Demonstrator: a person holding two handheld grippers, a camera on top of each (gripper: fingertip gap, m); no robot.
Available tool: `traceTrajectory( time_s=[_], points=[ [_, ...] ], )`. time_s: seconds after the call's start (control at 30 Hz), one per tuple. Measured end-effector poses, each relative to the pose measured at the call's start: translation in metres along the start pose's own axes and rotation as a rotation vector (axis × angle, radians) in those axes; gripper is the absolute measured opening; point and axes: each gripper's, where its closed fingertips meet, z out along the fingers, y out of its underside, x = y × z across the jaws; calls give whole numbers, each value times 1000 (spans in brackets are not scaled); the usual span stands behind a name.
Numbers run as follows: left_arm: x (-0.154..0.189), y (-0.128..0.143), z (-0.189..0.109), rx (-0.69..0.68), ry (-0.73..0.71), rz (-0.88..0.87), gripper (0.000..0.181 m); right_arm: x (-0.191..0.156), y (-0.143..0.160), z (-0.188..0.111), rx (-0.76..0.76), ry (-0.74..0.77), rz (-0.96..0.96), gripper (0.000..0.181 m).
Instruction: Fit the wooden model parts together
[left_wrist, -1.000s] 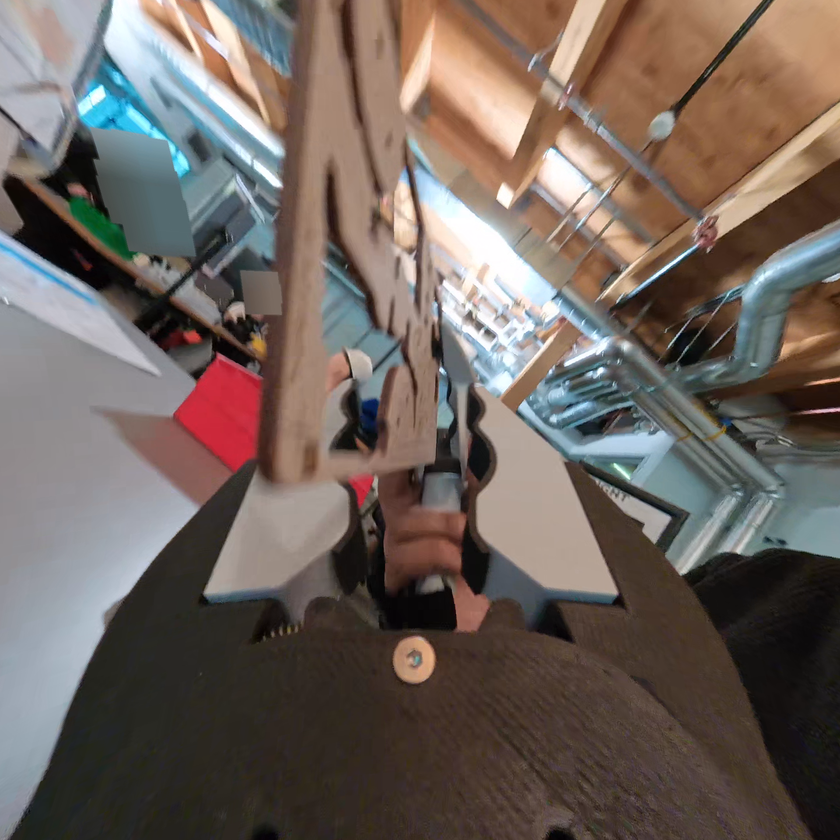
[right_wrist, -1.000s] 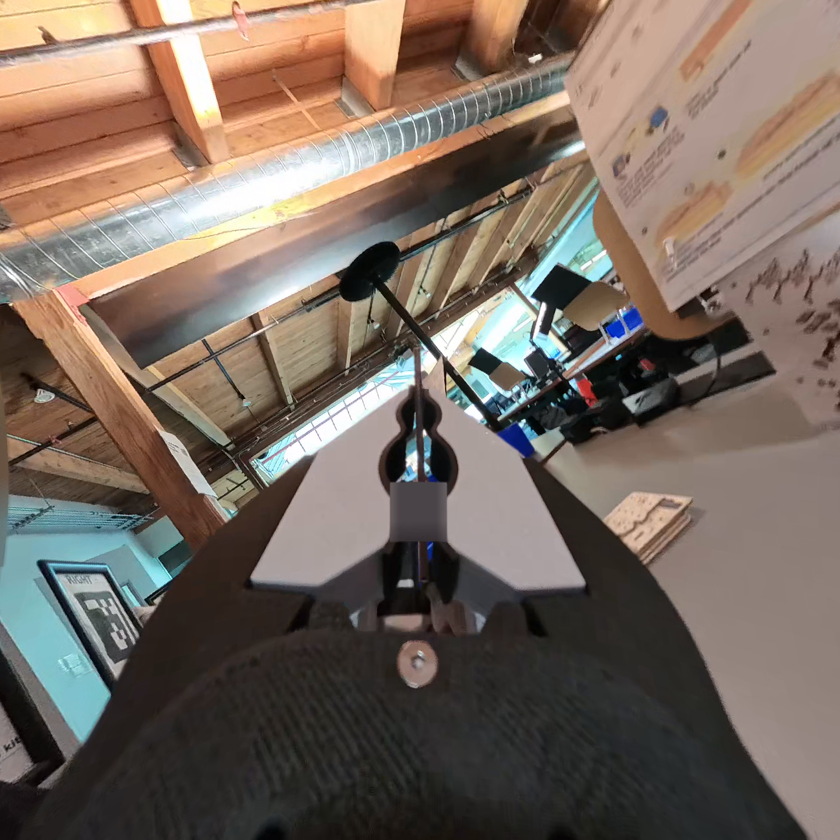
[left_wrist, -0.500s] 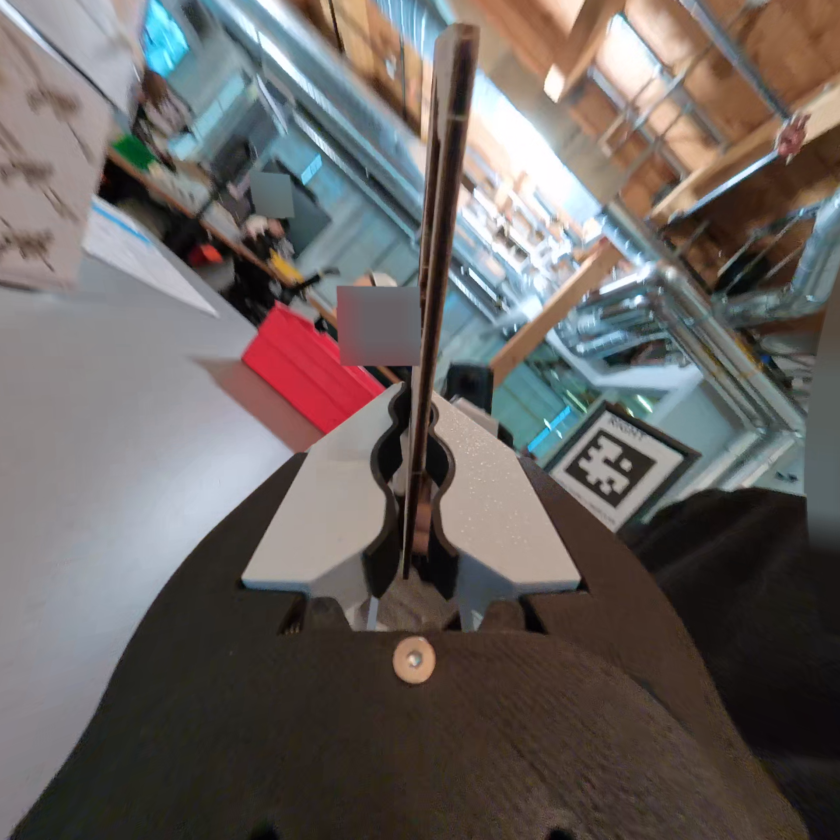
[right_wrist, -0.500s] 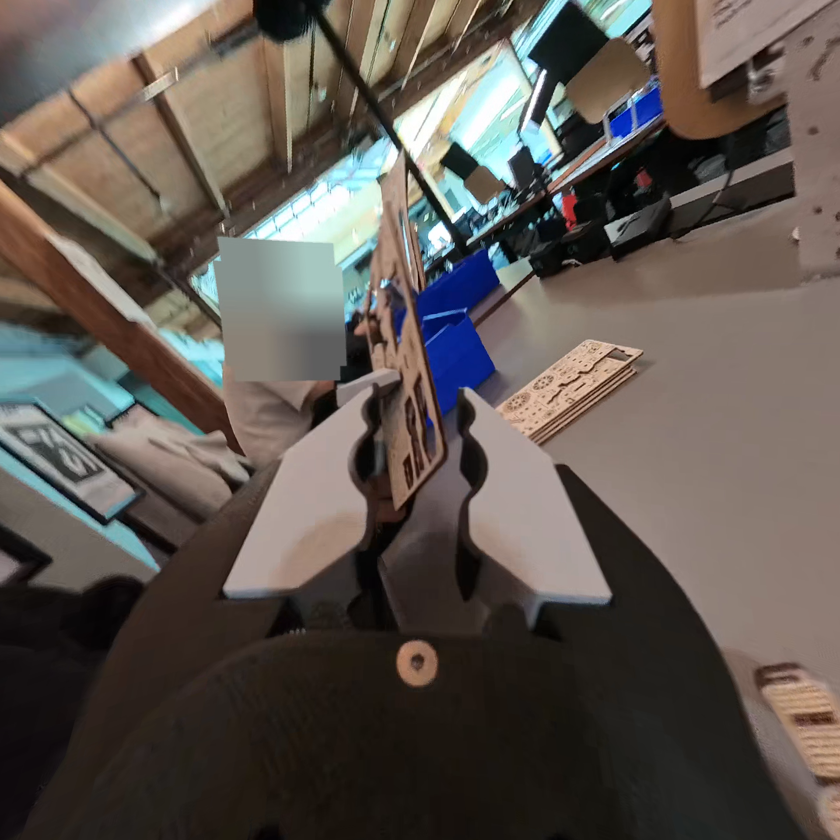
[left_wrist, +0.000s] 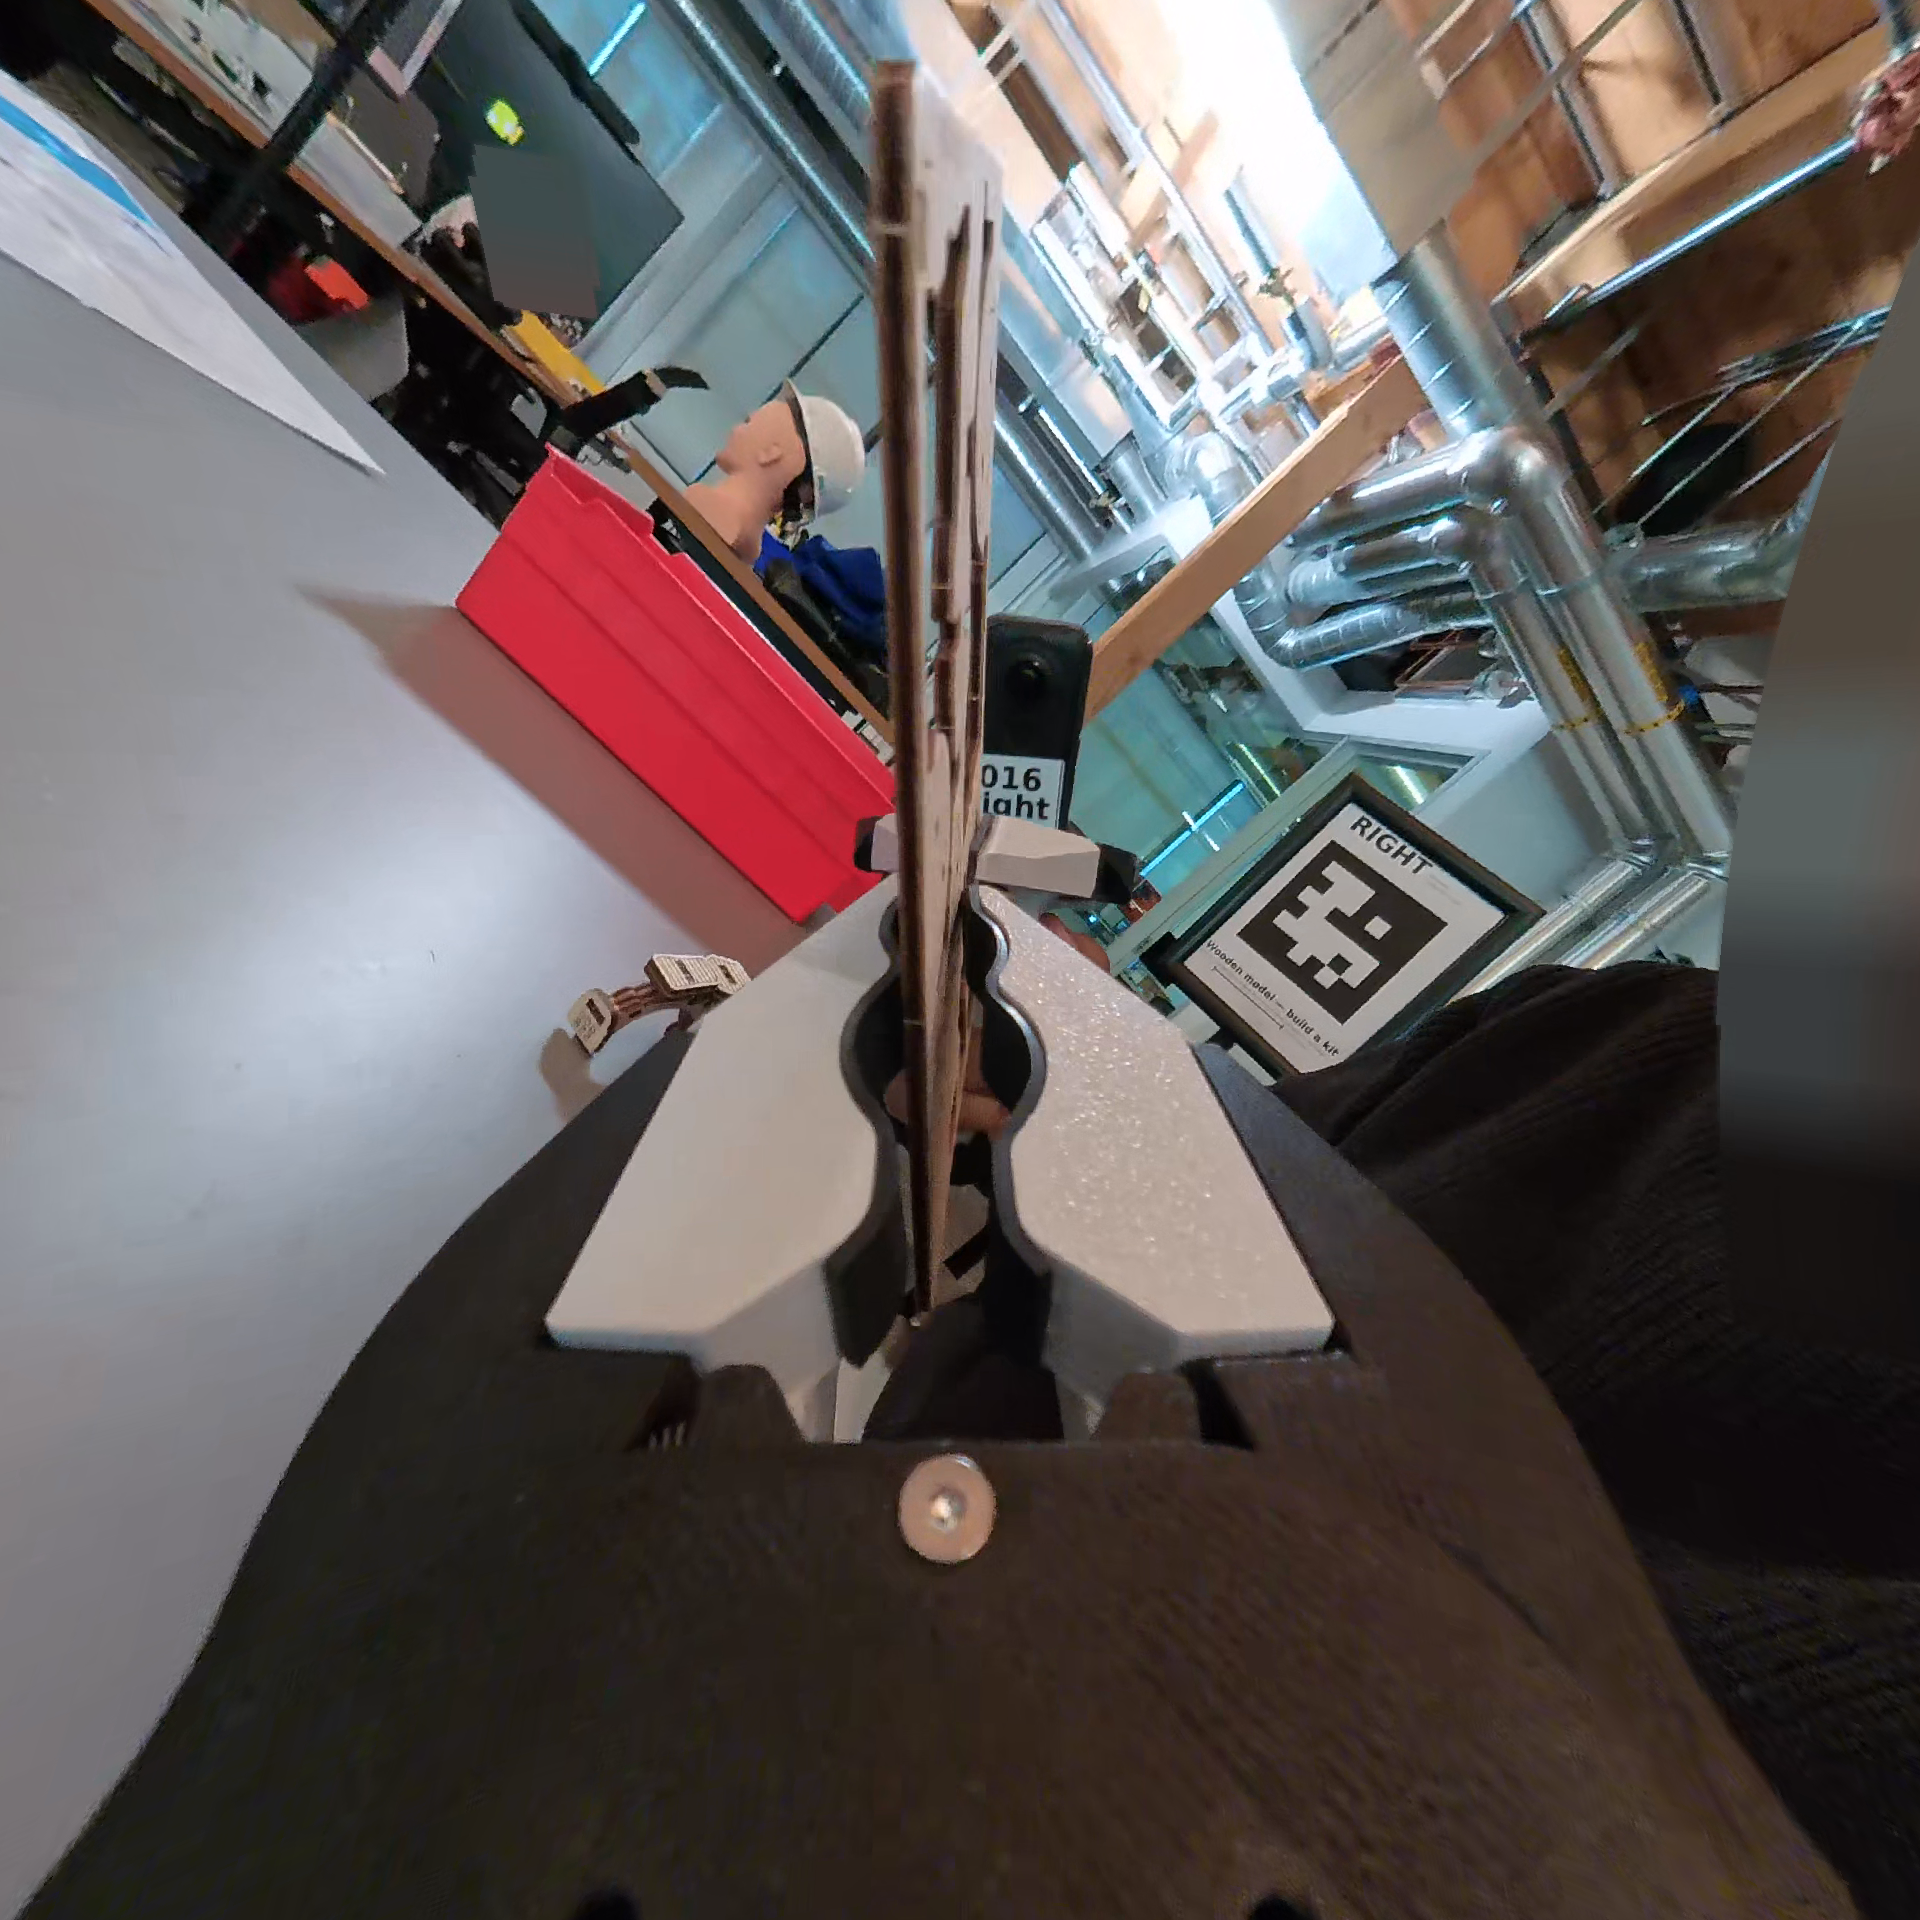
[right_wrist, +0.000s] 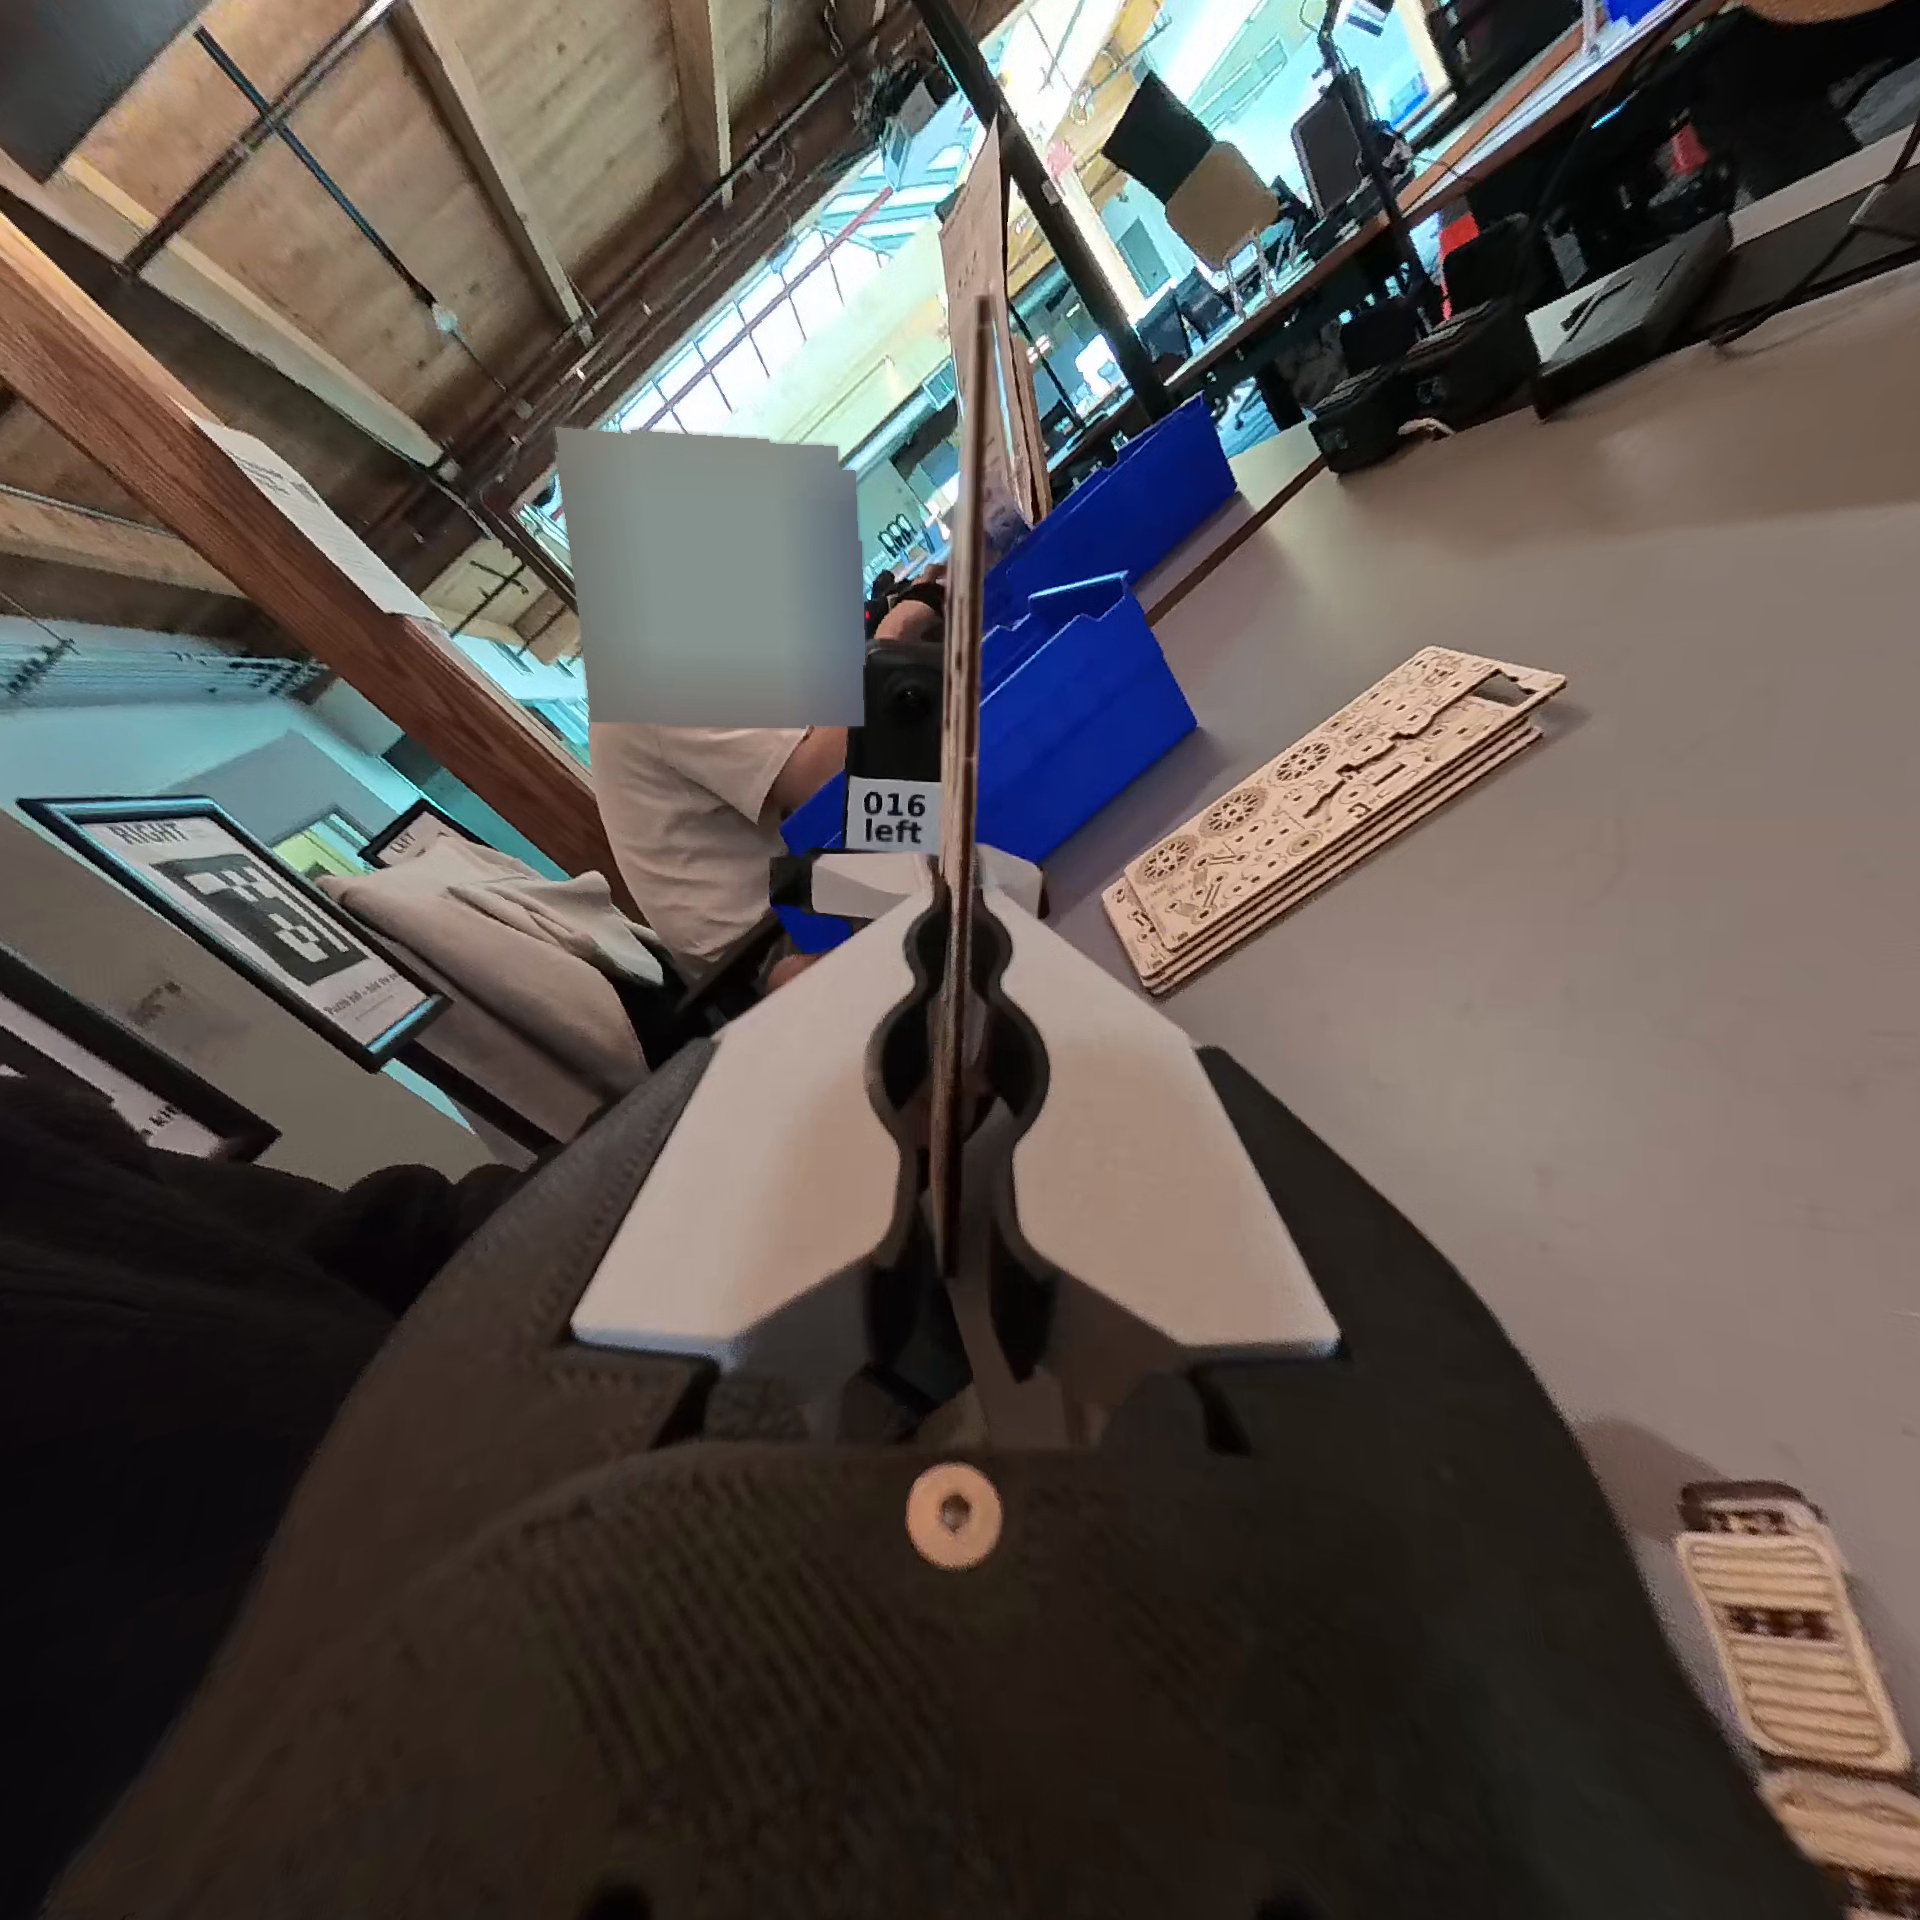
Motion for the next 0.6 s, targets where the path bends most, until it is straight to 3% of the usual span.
traceTrajectory(
  time_s=[0.17, 0.33, 0.6],
  points=[
    [1, -1, -3, -24, -32, 51, 1, 3, 3, 1, -1, -45, 71, 6],
    [-8, 3, -5, -71, -112, 71, 1, 12, 12, 0, -115, 14, -22, 23],
    [-8, 10, 0, -101, -107, 49, 0, 12, 20, 1, -192, 84, -159, 12]
  ],
)
